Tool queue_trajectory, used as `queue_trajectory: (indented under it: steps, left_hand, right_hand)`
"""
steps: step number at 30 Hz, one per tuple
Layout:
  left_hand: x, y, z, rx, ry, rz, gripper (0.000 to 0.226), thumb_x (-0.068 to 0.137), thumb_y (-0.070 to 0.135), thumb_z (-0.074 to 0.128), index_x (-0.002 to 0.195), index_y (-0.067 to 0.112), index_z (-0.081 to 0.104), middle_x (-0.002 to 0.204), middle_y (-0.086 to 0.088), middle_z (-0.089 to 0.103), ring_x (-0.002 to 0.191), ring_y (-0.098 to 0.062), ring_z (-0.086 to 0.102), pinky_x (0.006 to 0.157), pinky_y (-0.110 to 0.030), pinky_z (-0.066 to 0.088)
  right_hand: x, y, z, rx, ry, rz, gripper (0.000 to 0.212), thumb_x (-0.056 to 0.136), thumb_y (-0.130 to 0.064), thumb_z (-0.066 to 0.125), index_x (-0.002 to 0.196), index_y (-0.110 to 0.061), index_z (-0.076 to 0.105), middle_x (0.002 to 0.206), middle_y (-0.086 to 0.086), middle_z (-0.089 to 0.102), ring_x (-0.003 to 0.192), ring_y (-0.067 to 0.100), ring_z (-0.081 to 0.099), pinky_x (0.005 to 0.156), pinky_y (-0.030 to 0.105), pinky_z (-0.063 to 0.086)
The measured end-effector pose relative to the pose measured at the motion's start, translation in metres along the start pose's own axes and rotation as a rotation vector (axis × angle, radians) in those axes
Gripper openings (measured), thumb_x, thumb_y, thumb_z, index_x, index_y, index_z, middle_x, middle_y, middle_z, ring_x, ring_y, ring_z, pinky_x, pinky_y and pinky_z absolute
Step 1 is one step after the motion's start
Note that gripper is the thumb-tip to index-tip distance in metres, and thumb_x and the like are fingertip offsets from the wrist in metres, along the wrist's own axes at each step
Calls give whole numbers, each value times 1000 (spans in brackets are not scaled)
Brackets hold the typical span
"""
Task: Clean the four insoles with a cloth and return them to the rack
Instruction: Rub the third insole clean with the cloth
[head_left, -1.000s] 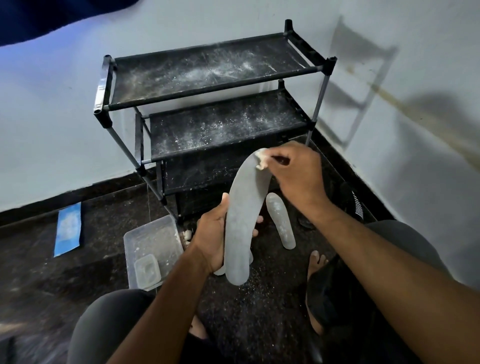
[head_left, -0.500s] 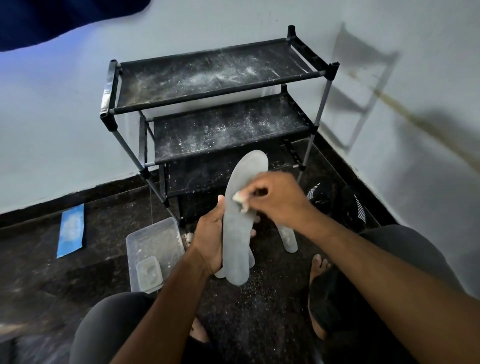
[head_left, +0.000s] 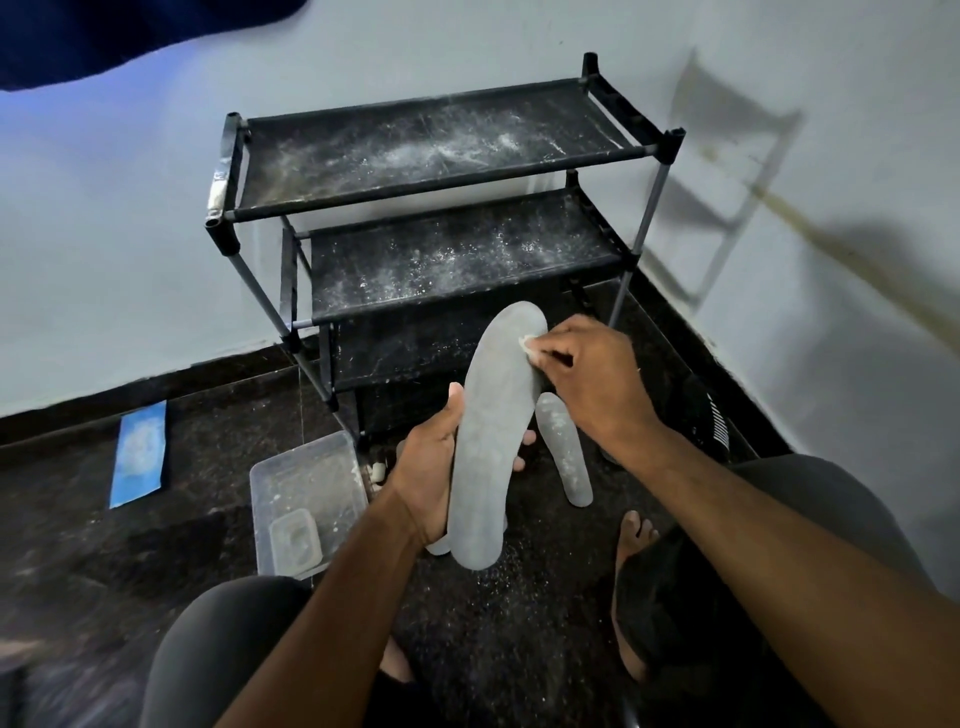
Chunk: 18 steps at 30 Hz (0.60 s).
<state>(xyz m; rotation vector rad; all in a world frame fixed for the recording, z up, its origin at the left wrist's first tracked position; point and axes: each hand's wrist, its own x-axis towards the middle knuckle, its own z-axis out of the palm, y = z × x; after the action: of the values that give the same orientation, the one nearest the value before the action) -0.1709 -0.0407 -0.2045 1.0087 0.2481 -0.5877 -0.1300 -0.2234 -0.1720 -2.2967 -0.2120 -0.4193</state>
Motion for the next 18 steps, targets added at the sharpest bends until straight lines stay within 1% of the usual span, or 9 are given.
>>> queue_trajectory:
  steps: [2, 3, 6, 7, 9, 11, 13, 15, 18]
  left_hand:
    - [1, -1, -2, -49, 1, 10, 63, 105, 55, 34, 121, 10, 75, 118, -24, 69, 96, -32, 66, 90, -47, 53]
    - [2, -1, -2, -83, 5, 12, 63, 105, 55, 35, 124, 8, 72, 115, -22, 70, 94, -30, 66, 88, -47, 54]
    - [2, 1, -3, -117, 20, 7, 64, 106, 55, 32, 133, 7, 64, 108, -15, 72, 92, -26, 70, 82, -41, 59]
    - [2, 1, -3, -119, 20, 8, 65, 106, 56, 32, 136, 6, 61, 108, -15, 72, 93, -26, 70, 84, -41, 59]
    - [2, 3, -4, -108, 23, 25, 67, 104, 56, 35, 139, 4, 59, 110, -18, 71, 92, -29, 68, 85, -43, 58]
    - [2, 4, -6, -63, 30, 18, 69, 103, 59, 36, 134, 4, 63, 108, -23, 71, 83, -30, 66, 79, -42, 57]
    - [4, 3, -7, -36, 32, 5, 70, 103, 60, 34, 133, 5, 65, 111, -26, 71, 81, -30, 66, 79, -41, 56]
    - [5, 3, -6, -52, 19, 3, 70, 102, 60, 37, 137, 5, 62, 113, -24, 70, 85, -29, 66, 81, -42, 57]
    - [4, 1, -4, -85, 34, 24, 69, 102, 58, 38, 140, 5, 58, 112, -17, 71, 91, -27, 67, 83, -41, 57]
  right_hand:
    - [-9, -8, 7, -23, -89, -99, 14, 87, -11, 73, 100, -11, 77, 92, 3, 69, 86, 16, 62, 83, 37, 54]
    - [-16, -13, 12, -40, -163, -168, 15, 87, -11, 72, 101, -10, 77, 93, 3, 68, 89, 17, 61, 85, 38, 53]
    - [-34, -29, 21, -45, -416, -306, 18, 89, -14, 69, 105, -10, 75, 93, 2, 65, 90, 12, 53, 85, 27, 45]
    - [-35, -31, 20, -32, -434, -314, 19, 90, -17, 68, 106, -11, 75, 92, 0, 64, 89, 10, 52, 84, 24, 44]
    - [-25, -28, 14, 2, -310, -249, 20, 90, -20, 69, 107, -12, 74, 94, -1, 66, 87, 9, 56, 83, 26, 48]
    - [-10, -17, 4, -6, -121, -109, 23, 89, -19, 70, 111, -13, 73, 97, 1, 67, 85, 10, 60, 82, 30, 53]
    - [-4, -8, 1, -7, -38, -38, 23, 88, -16, 71, 110, -11, 73, 95, 3, 66, 80, 11, 60, 78, 28, 54]
    - [-10, -7, 7, -40, -99, -89, 20, 88, -14, 71, 107, -11, 74, 93, 2, 64, 80, 10, 59, 79, 26, 54]
    - [-29, -13, 22, -116, -277, -189, 17, 92, -18, 66, 105, -11, 74, 93, -2, 58, 85, 8, 52, 82, 26, 51]
